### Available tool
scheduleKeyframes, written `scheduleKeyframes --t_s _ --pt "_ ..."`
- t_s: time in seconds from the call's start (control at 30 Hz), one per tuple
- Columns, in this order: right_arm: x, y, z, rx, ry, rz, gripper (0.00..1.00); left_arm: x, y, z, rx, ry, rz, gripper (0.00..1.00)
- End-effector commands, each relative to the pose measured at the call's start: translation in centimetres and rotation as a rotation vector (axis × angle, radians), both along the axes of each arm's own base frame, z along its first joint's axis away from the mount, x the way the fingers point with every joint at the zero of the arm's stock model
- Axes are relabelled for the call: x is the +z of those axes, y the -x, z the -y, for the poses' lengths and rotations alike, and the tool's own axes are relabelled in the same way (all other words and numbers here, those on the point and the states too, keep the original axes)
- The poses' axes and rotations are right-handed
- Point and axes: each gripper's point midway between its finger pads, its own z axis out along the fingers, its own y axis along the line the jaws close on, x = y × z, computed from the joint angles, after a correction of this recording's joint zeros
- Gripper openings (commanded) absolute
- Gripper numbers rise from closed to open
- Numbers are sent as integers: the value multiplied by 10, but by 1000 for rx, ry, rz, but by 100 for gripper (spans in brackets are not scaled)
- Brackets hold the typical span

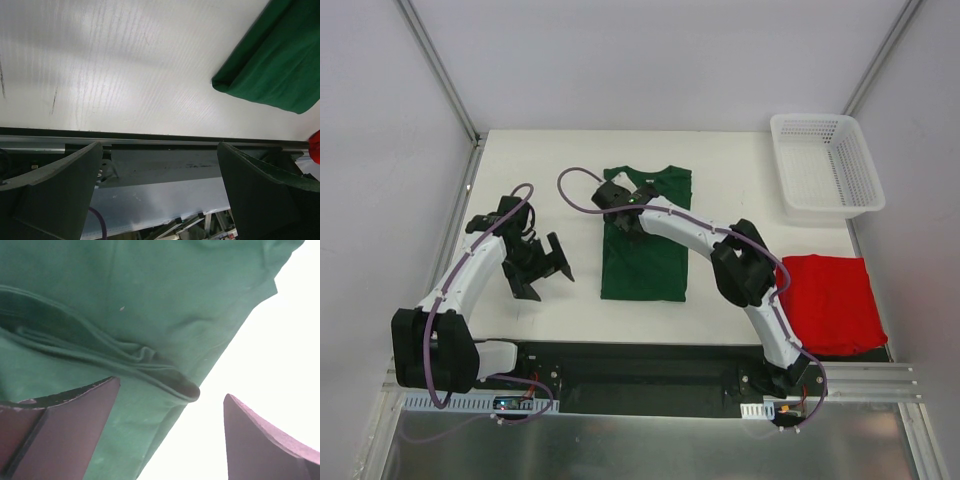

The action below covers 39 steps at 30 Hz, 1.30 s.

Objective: Fold and stack the t-shirts

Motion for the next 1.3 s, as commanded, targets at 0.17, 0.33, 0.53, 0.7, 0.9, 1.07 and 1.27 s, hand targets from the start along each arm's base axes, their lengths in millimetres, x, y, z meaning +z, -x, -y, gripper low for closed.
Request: scheduleKeyframes --t_s 0.17,0.33,0.53,0.7,0.9,1.07,1.27 --pt "6 -25 -1 -48 -5 67 91 -4 7 3 -16 26 -43 99" --pt "13 -32 -15 -33 -78 91 98 -6 6 4 -13 33 -51 99" --pt "-14 -32 -29 -11 -107 12 96 -2 2 7 -17 51 -35 99" --pt "-21 -37 -30 -25 -92 24 96 -1 9 11 -25 77 -30 99" --pt "34 -53 -12 -86 -56 203 96 -4 17 16 -34 113 -17 99" --pt "107 -54 11 -124 -26 343 96 1 9 21 -48 141 23 99" --pt "107 17 32 -93 -290 -49 96 1 -7 37 -98 237 37 99"
